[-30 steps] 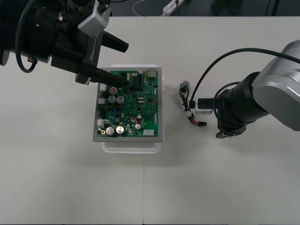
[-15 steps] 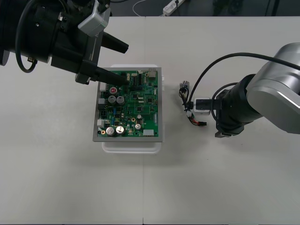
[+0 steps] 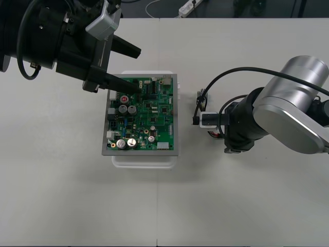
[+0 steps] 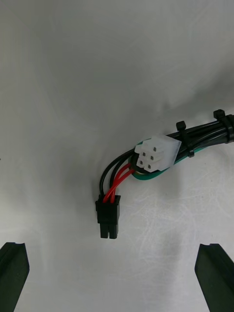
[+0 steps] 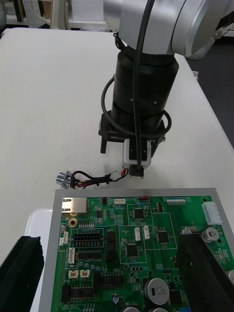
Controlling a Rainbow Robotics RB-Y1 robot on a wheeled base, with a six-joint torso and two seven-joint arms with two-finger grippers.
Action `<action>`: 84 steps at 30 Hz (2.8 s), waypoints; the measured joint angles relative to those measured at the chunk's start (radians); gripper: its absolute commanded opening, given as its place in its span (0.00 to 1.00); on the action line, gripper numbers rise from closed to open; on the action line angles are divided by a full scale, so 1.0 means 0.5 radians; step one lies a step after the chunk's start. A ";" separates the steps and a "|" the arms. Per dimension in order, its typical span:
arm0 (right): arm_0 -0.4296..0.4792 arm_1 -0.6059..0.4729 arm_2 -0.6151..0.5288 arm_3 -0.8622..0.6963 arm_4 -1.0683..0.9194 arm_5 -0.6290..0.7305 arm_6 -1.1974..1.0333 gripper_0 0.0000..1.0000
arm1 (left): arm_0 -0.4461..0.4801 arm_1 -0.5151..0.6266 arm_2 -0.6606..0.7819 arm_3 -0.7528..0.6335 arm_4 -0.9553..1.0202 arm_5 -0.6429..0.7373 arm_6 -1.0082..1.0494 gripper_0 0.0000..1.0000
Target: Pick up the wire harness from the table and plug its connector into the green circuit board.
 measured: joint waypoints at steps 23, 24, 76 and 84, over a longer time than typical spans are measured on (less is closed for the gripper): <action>0.000 0.097 0.048 0.126 0.103 0.000 -0.071 1.00 | -0.005 0.000 0.000 0.000 -0.001 0.000 0.000 0.80; 0.000 0.102 0.049 0.126 0.103 0.000 -0.071 1.00 | -0.005 0.000 0.000 0.000 -0.001 0.000 0.000 0.80; -0.018 0.109 0.145 0.175 0.176 -0.001 -0.071 0.17 | -0.005 0.000 0.000 0.000 -0.002 0.000 0.000 1.00; -0.018 0.109 0.151 0.175 0.157 -0.001 -0.071 0.00 | -0.005 0.000 0.000 0.000 -0.002 0.000 0.000 1.00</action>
